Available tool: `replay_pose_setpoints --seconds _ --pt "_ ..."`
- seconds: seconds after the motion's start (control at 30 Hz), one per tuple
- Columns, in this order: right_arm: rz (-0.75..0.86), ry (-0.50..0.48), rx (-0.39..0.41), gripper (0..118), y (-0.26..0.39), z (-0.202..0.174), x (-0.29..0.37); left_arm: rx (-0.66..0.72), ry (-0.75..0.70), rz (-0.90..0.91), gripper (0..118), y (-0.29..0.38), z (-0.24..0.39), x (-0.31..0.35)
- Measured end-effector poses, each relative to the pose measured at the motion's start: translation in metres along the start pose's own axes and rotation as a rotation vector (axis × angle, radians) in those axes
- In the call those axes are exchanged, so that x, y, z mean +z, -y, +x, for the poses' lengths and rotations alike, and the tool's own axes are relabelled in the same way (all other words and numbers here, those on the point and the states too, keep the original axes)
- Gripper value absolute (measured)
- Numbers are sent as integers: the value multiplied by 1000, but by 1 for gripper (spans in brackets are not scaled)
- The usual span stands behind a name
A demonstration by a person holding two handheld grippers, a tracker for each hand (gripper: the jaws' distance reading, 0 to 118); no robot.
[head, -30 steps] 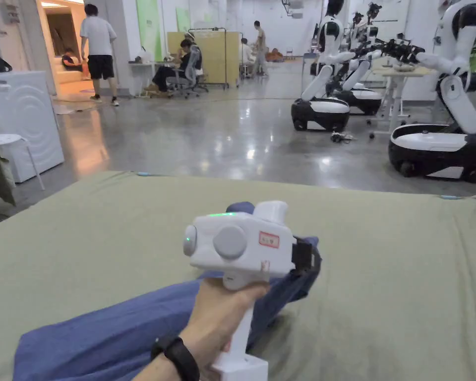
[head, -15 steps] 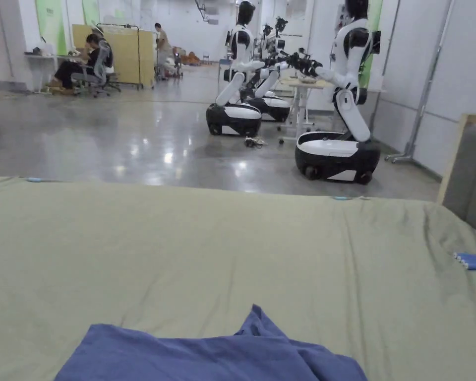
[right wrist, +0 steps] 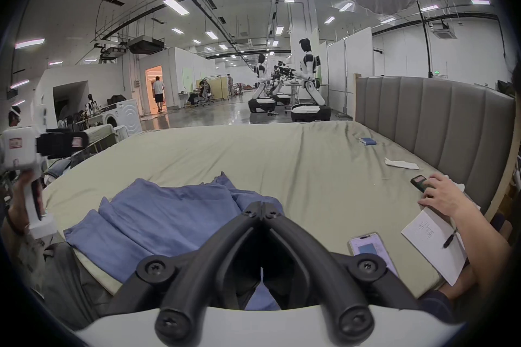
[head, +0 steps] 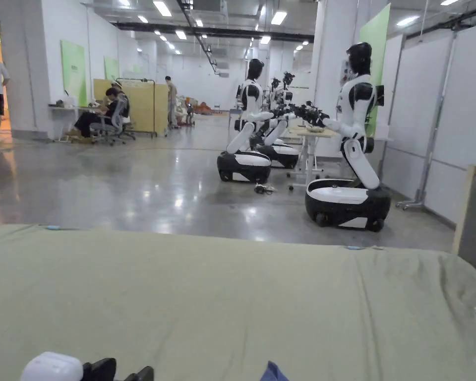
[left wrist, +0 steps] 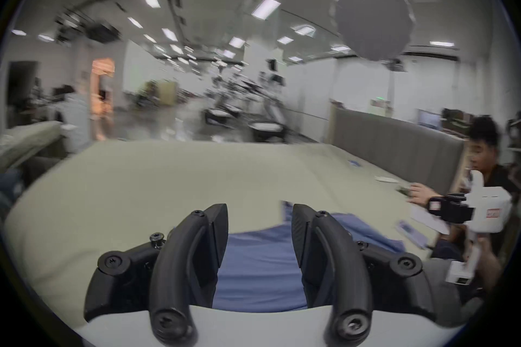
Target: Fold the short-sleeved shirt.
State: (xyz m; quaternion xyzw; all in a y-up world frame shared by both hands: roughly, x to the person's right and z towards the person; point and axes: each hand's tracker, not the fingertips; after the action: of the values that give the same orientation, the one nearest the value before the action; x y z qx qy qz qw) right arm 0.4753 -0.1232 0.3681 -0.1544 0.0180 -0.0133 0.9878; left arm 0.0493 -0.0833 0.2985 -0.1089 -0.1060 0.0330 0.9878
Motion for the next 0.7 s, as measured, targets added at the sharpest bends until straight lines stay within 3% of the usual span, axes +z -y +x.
replay_pose_setpoints --seconds 0.03,0.07,0.17,0.33,0.7 --pt "5 -14 0 0 0 -4 -3 -29 -77 29 38 3 -6 11" --pt "8 -36 -1 0 -1 -8 -7 -57 -100 39 12 4 -14 21" --pt "12 -65 5 0 -5 -22 -11 -75 -134 55 4 7 -26 49" --pt "41 -84 51 0 -6 -34 -12 -162 -248 74 3 17 -21 80" --pt "36 -91 29 0 0 -31 -13 -62 -147 84 3 8 -25 87"
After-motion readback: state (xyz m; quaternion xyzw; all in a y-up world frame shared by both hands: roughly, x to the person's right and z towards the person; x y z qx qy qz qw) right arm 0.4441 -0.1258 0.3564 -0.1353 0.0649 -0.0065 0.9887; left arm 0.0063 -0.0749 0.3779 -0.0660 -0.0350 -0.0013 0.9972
